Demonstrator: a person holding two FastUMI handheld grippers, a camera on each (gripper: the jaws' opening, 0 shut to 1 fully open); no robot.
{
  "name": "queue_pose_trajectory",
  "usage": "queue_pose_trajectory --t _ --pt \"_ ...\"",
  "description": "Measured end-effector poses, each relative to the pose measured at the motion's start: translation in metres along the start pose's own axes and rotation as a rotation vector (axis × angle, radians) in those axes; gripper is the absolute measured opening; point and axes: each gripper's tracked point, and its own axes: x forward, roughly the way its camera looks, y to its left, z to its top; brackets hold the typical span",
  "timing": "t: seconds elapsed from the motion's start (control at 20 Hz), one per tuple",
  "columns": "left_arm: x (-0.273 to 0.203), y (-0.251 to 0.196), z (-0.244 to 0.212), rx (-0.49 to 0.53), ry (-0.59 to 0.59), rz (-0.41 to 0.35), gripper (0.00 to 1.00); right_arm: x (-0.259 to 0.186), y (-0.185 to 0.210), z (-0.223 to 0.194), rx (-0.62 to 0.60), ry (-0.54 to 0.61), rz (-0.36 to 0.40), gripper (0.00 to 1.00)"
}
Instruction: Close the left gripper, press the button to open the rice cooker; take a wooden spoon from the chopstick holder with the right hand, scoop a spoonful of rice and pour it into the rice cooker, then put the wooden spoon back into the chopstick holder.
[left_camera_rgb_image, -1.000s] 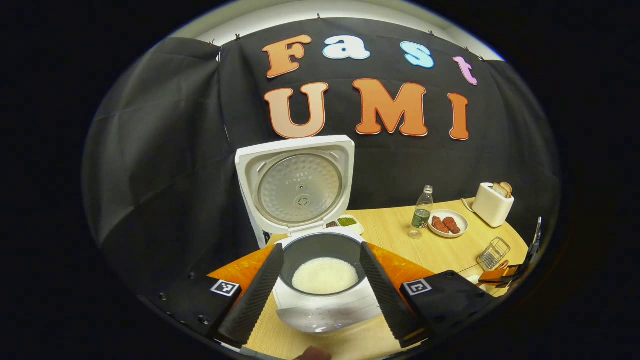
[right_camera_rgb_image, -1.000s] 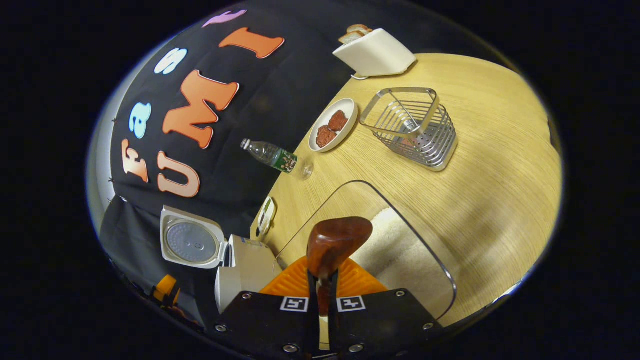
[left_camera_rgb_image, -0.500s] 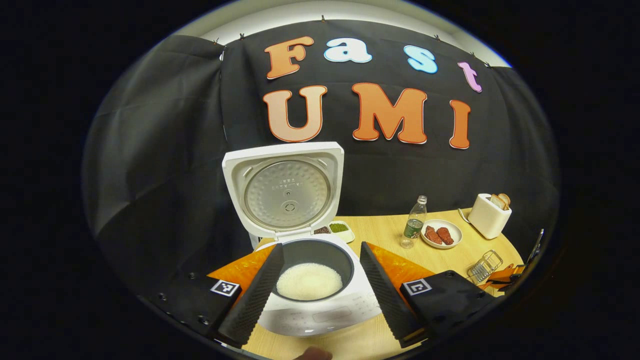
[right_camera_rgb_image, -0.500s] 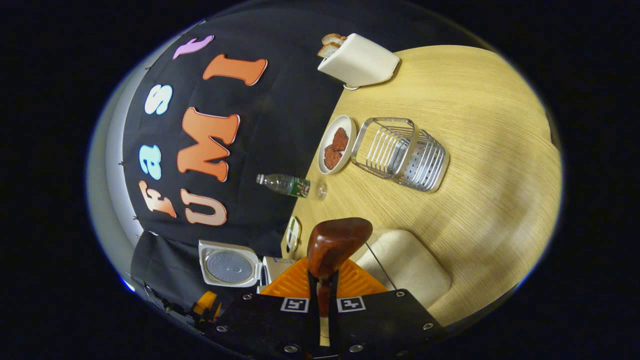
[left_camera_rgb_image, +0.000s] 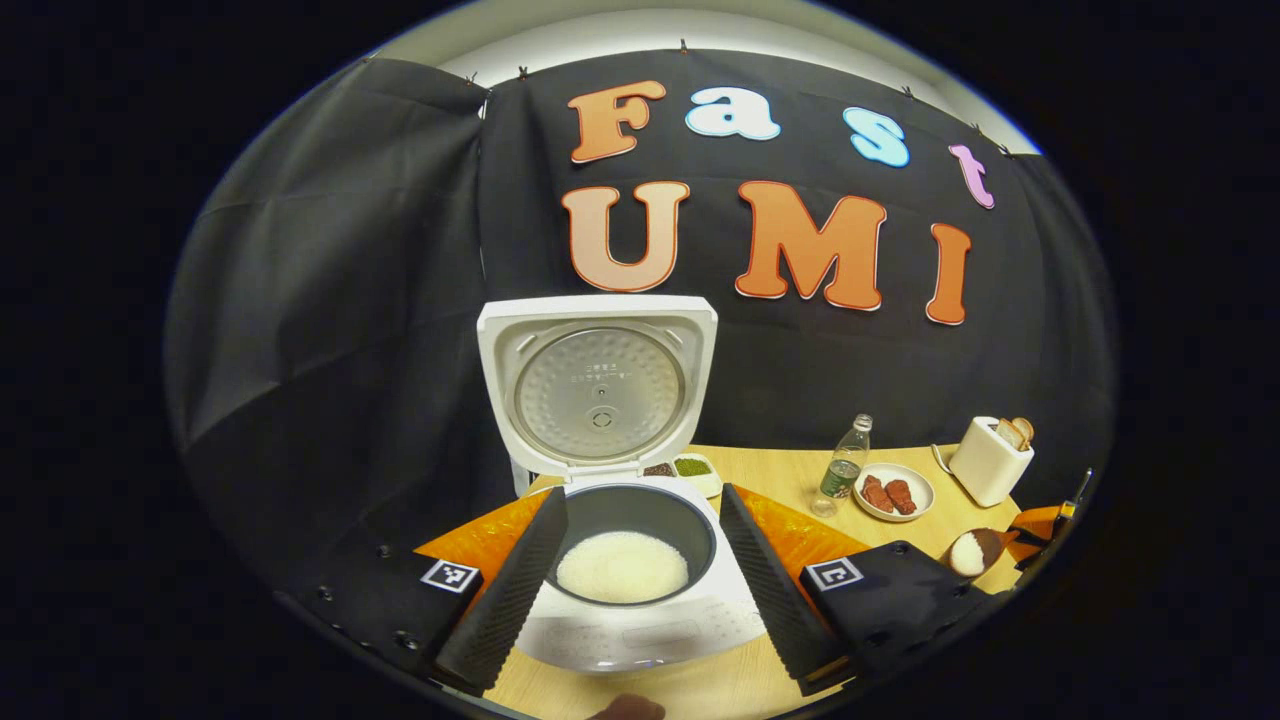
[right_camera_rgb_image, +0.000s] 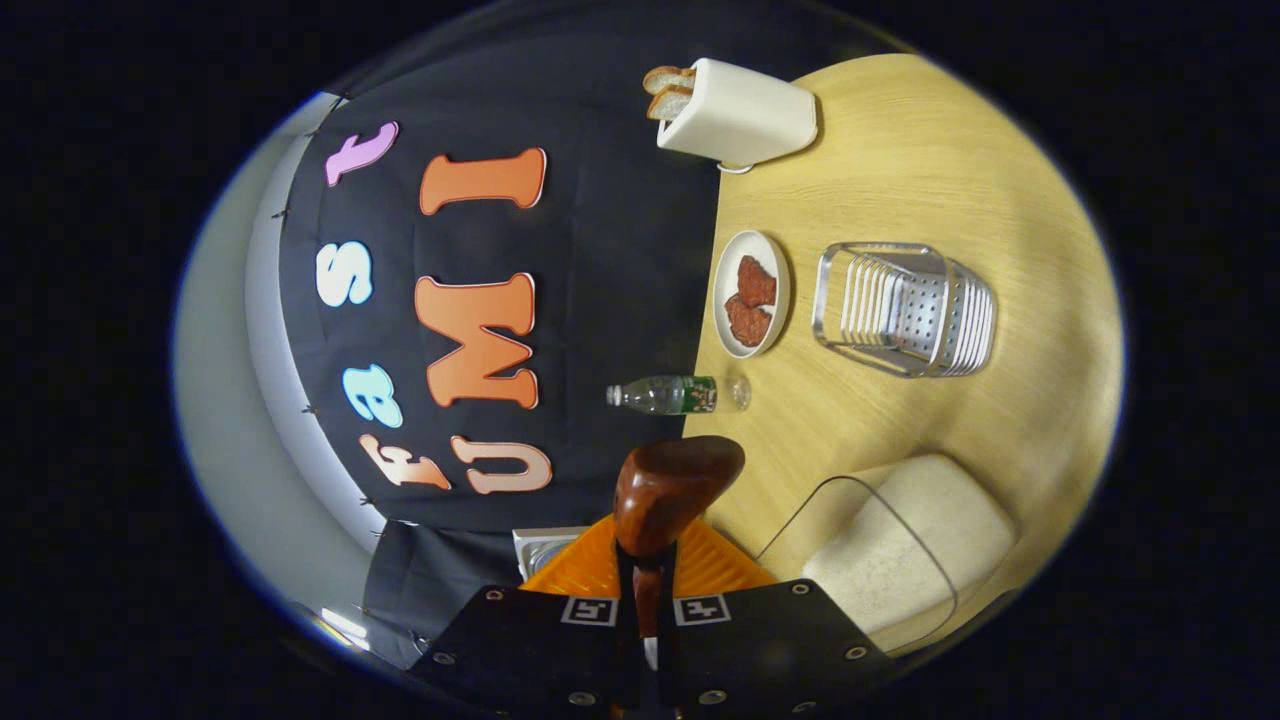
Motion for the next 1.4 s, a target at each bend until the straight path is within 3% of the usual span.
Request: queue_pose_trajectory --t 0.4,1.05,1.2,1.4 --pt "-0.018 0.061 -0.005 -0.039 -0.010 0.134 1.00 0.054 0.051 -0.063 0.086 0.152 0.074 0.06" --pt "-0.046 0.161 -0.025 -0.085 -0.010 0.303 1.00 0.160 0.083 -0.167 0.029 0.305 0.033 0.06" --pt "-0.047 0.178 -0.032 -0.094 -0.001 0.321 1.00 0.183 0.084 -0.184 -0.025 0.299 0.002 0.06" --pt "-0.050 0.204 -0.037 -0.094 0.008 0.333 1.00 0.209 0.090 -0.205 -0.206 0.279 -0.038 0.06"
